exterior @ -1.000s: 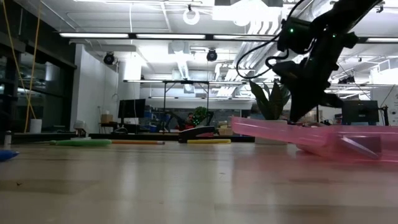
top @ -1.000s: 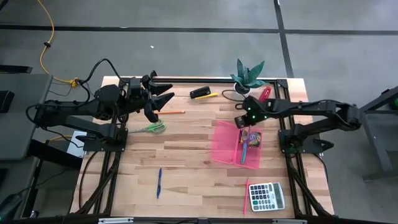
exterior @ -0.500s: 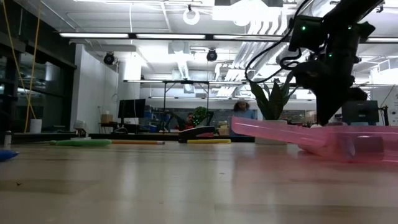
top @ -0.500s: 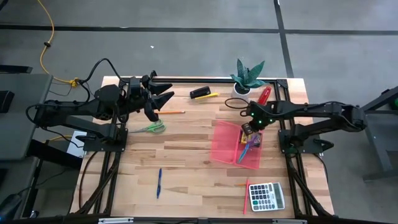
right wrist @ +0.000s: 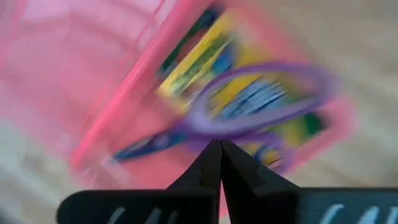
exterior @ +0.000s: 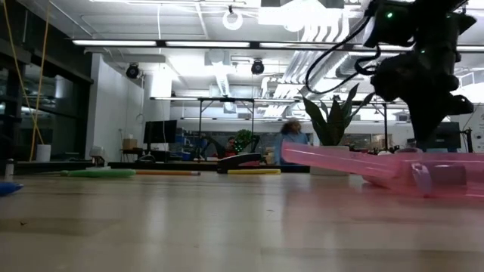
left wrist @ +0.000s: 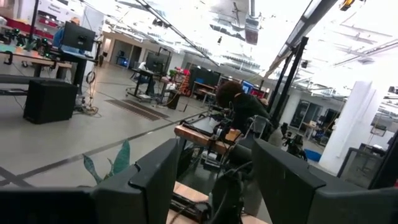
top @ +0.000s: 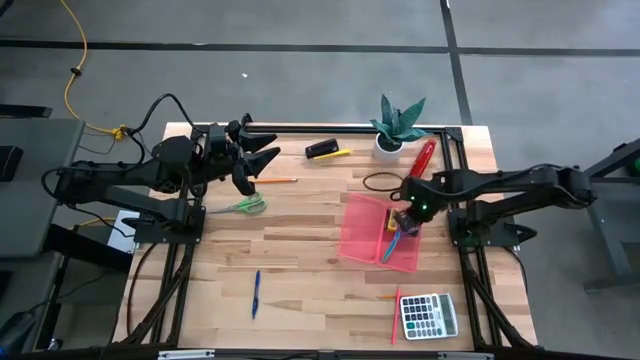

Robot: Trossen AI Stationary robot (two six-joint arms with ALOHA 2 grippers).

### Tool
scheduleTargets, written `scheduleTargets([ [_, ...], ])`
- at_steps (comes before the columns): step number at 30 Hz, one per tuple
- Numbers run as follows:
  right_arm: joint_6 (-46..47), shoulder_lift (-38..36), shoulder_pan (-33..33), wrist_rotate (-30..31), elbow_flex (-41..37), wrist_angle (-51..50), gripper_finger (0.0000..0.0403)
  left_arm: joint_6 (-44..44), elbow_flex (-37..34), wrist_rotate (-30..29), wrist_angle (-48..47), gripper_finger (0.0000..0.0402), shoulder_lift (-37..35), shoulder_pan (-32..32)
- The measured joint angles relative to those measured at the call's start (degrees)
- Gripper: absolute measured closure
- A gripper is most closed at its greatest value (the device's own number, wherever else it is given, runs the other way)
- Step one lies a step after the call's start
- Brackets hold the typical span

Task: Pack school essentials
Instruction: Put the purple scissors into the pink supply box

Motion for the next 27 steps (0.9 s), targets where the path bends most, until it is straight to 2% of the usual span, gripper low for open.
scheduleTargets([
  [3,3.37,-3.11,0.05,9.62,0.00,-4.94,0.0403,0.00,0.00,0.00,-0.02,0.0206,0.00,0.00],
  [5,6.20,-4.26,-0.29,13.79,-0.16,-6.90,0.0403,0.00,0.00,0.01,-0.02,0.0206,0.00,0.00],
  [13,7.22,-3.30,-2.01,18.18,-4.83,-0.53,0.0403,-0.44,0.00,0.02,-0.02,0.0206,0.00,0.00],
  [17,7.24,-3.16,-2.09,17.99,-5.16,0.73,0.0403,-0.47,0.00,0.02,-0.02,0.0206,0.00,0.00],
  [27,7.74,-3.24,2.29,8.57,-5.16,3.83,0.0403,-0.44,0.00,0.02,-0.02,0.0206,0.00,0.00],
])
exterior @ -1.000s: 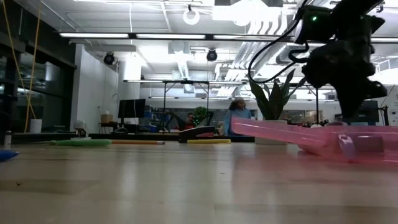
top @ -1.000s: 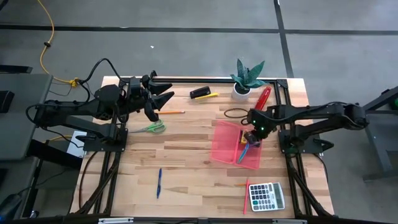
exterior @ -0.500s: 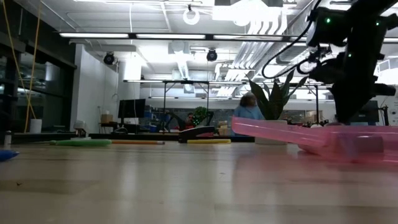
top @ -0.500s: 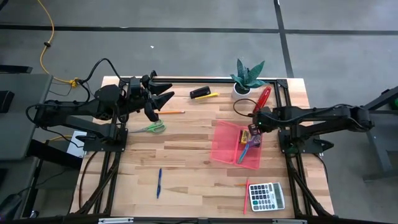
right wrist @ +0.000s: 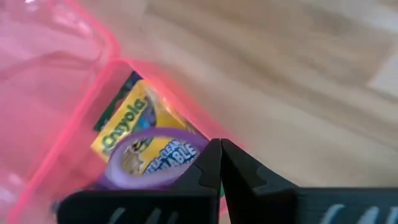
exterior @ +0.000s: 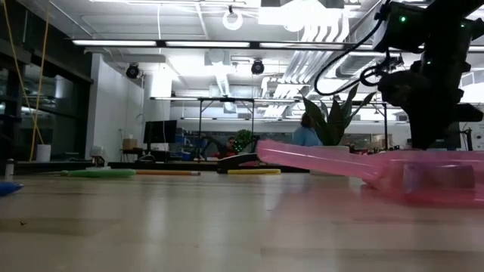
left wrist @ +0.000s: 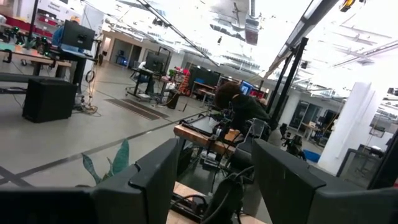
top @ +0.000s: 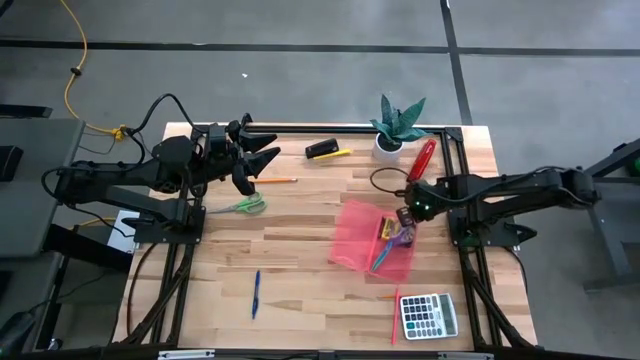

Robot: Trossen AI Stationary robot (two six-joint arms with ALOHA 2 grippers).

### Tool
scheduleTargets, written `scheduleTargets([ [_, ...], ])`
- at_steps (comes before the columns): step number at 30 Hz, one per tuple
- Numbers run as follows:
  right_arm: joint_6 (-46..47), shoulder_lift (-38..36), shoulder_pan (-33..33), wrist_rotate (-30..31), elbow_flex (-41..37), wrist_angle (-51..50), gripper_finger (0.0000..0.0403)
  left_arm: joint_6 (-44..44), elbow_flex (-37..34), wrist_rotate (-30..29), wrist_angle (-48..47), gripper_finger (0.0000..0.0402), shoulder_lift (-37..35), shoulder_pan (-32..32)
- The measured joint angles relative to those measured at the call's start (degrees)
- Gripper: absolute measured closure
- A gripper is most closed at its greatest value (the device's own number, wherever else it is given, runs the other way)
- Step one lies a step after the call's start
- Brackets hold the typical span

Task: Pack school essentials
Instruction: Put the purple scissors into the pink supply box

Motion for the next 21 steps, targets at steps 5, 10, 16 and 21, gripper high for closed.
scheduleTargets([
  [5,-0.25,-0.54,1.68,-4.98,0.00,0.76,0.0403,0.41,0.00,0.00,0.00,0.0206,0.00,0.00],
  [10,2.52,-2.66,3.92,-3.83,0.00,2.35,0.0403,0.96,0.00,0.00,-0.05,0.0206,0.00,0.00],
  [16,7.23,0.82,8.60,0.23,0.00,3.49,0.0403,1.05,0.00,0.00,-0.22,0.0206,0.00,-0.01],
  [21,8.89,6.21,11.14,0.63,0.00,9.08,0.0403,1.07,0.00,0.00,-1.00,0.0206,0.00,0.00],
])
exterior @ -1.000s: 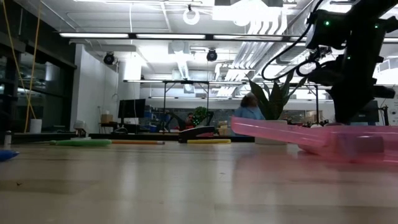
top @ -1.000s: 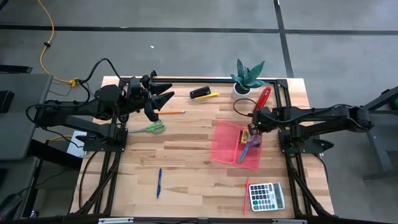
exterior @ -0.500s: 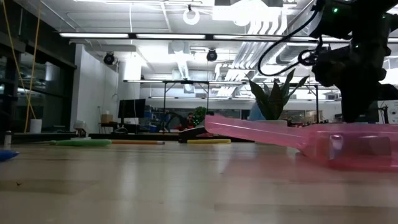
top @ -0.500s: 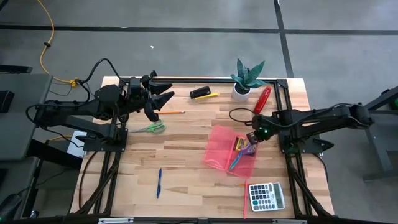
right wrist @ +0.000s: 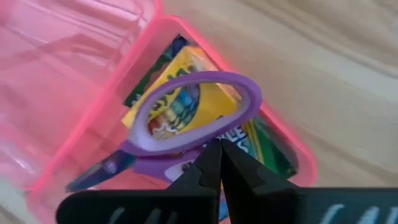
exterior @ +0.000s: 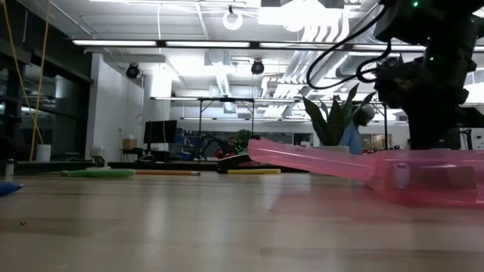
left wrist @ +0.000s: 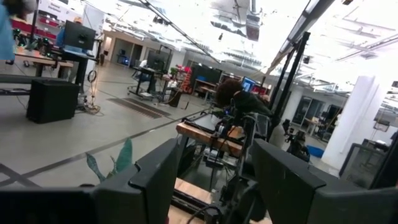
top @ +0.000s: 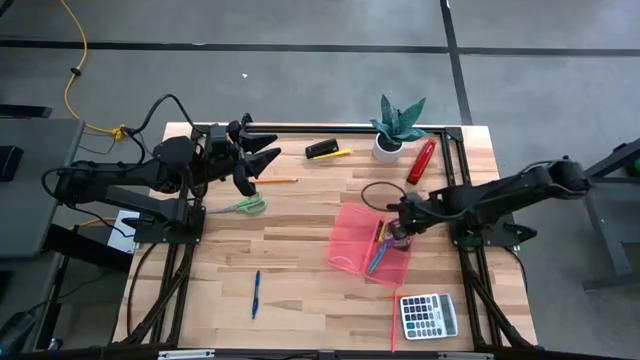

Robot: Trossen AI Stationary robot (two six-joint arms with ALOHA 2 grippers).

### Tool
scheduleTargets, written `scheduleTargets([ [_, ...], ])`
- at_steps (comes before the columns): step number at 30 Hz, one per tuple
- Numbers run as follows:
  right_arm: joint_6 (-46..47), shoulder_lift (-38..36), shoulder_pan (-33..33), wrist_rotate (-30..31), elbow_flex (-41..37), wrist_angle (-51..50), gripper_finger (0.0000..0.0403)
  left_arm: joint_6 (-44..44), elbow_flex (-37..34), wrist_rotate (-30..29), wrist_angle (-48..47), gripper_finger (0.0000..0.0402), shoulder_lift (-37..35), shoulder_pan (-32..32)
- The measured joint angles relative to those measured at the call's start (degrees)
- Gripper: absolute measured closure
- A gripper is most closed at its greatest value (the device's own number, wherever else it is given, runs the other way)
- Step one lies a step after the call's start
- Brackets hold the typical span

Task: Pack school essentials
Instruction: Put the purple scissors into the pink supply box

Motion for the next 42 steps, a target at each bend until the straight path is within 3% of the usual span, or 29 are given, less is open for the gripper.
scheduleTargets([
  [10,-1.87,4.85,1.20,-2.49,0.02,9.81,0.0403,0.44,0.00,-1.29,-0.57,0.0206,0.00,0.00],
  [17,-5.48,-1.06,1.81,-5.78,0.00,7.63,0.0403,0.45,0.00,-1.31,-0.70,0.0206,0.00,0.00],
  [24,-10.01,-3.20,6.03,-5.74,0.00,16.94,0.0403,0.45,0.00,-1.46,-0.70,0.0206,0.00,-0.01],
  [32,-30.25,2.59,11.49,-1.46,8.19,13.68,0.0403,0.44,0.00,-1.48,-0.70,0.0206,0.02,-0.02],
  [37,-41.83,6.93,11.85,-2.37,11.60,9.90,0.0398,0.44,0.00,-1.48,-0.72,0.0206,0.00,-0.02],
  [42,-50.32,12.49,12.61,-8.16,12.94,8.59,0.0343,0.42,0.00,-1.48,-0.72,0.0206,0.00,-0.02],
])
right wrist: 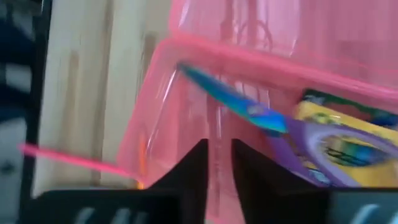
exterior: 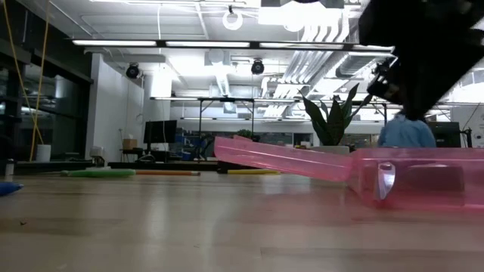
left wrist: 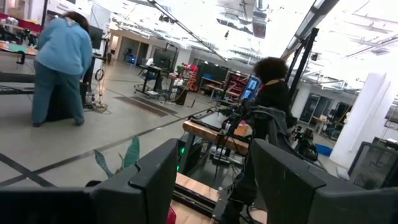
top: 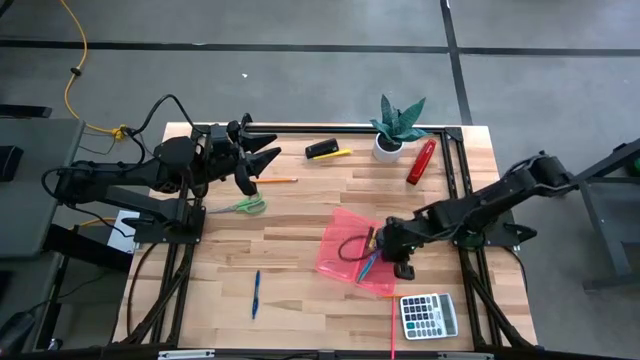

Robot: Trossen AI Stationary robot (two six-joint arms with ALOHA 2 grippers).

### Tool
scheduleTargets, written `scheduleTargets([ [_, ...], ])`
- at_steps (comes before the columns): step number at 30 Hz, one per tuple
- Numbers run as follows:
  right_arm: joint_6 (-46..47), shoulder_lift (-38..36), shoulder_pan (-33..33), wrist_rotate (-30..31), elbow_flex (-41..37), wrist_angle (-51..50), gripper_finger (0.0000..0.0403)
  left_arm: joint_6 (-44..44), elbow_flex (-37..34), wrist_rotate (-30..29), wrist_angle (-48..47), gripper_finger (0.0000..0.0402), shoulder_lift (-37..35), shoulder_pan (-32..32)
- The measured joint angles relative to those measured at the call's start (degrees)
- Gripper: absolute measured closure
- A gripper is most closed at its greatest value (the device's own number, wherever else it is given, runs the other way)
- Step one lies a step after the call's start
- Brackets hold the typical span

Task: Pack school essentials
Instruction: Put the purple scissors into the pink supply box

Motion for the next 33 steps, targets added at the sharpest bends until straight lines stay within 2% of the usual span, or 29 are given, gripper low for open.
scheduleTargets([
  [2,-4.53,2.41,1.13,0.59,0.76,-0.19,0.0308,0.02,0.00,0.00,-0.02,0.0206,0.02,0.00],
  [7,-15.97,8.90,3.42,9.05,4.45,-0.95,0.0224,-0.03,0.00,0.00,0.00,0.0206,0.00,0.02],
  [10,-22.08,12.51,3.84,12.55,6.76,-2.27,0.0192,-0.09,0.00,0.00,0.00,0.0206,0.00,0.00],
  [13,-25.82,15.57,3.84,13.00,8.23,-3.26,0.0180,-0.16,0.00,-0.02,0.00,0.0206,0.00,0.01],
  [17,-28.12,18.31,3.72,13.06,8.56,-3.82,0.0185,-0.16,0.00,-0.31,0.00,0.0206,0.00,0.01],
  [23,-29.02,18.99,3.69,13.20,8.56,-3.77,0.0211,-0.16,0.00,-1.37,0.00,0.0206,0.00,0.02],
  [33,-29.99,18.99,3.69,14.70,8.54,-3.77,0.0296,-0.03,0.00,-1.40,0.00,0.0206,0.00,0.01],
])
